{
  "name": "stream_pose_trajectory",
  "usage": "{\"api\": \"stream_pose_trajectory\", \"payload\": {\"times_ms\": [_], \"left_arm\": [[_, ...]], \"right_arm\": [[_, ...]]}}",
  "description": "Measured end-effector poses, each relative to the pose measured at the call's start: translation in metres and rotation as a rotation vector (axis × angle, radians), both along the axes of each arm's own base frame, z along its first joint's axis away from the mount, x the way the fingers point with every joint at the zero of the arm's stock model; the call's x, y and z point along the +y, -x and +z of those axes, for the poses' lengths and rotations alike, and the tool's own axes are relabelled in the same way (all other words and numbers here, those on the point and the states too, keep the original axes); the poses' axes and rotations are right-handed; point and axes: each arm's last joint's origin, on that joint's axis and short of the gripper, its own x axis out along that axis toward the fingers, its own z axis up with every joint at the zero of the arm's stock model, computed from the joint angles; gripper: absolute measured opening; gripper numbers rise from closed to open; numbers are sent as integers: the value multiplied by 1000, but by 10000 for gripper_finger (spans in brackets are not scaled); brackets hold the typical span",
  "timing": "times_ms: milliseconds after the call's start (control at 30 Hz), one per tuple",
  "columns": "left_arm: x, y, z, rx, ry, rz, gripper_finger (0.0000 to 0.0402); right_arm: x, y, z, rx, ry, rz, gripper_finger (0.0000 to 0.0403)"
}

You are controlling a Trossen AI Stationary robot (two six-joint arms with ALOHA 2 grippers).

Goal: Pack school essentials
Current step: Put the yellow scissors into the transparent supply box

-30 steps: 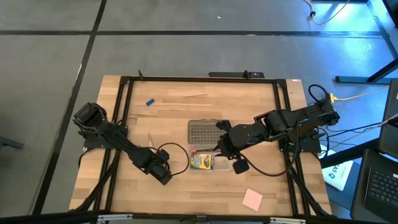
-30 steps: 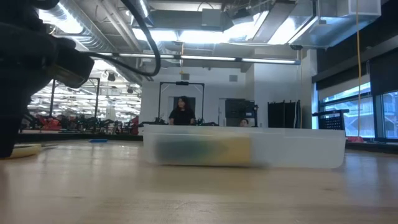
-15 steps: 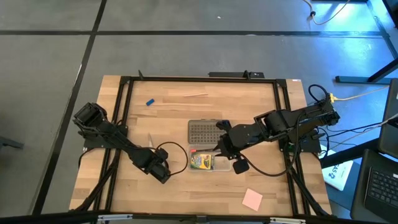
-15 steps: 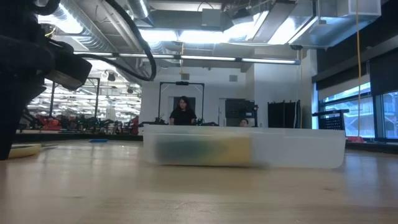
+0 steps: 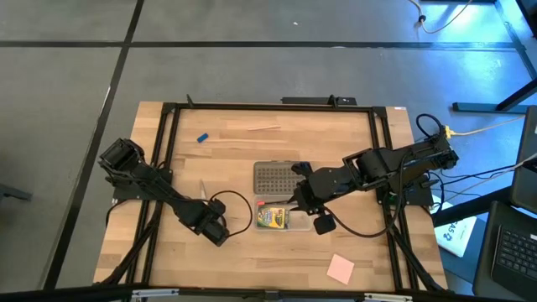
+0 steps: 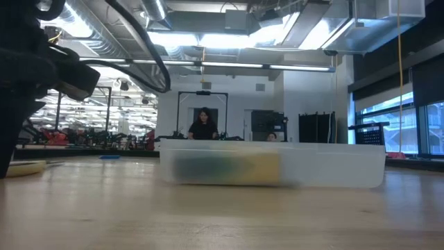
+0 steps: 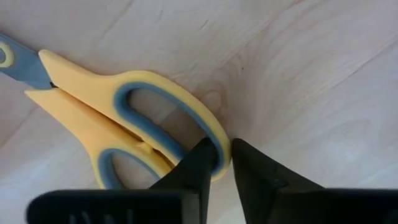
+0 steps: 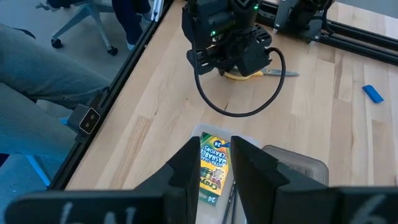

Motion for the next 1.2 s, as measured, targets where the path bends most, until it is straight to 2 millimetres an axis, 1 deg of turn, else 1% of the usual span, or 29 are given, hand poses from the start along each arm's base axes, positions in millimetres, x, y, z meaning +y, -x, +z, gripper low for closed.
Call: {"api": "stream_pose_trajectory", "payload": {"times_ms": [300, 600, 800, 900, 1200], "left_arm": [[0, 0, 0, -10, -17, -2, 21], [-2, 0, 1, -15, -25, -49, 17], [-6, -8, 11, -29, -41, -110, 16], [-9, -13, 19, -56, -39, -132, 16], [-14, -20, 30, -96, -52, -205, 16]], "right_arm": [[0, 0, 0, 0, -1, -1, 92], [0, 0, 0, 6, -20, -20, 92], [0, 0, 0, 13, -35, -35, 92], [0, 0, 0, 15, -34, -34, 92], [0, 1, -1, 24, -30, -34, 92]]}}
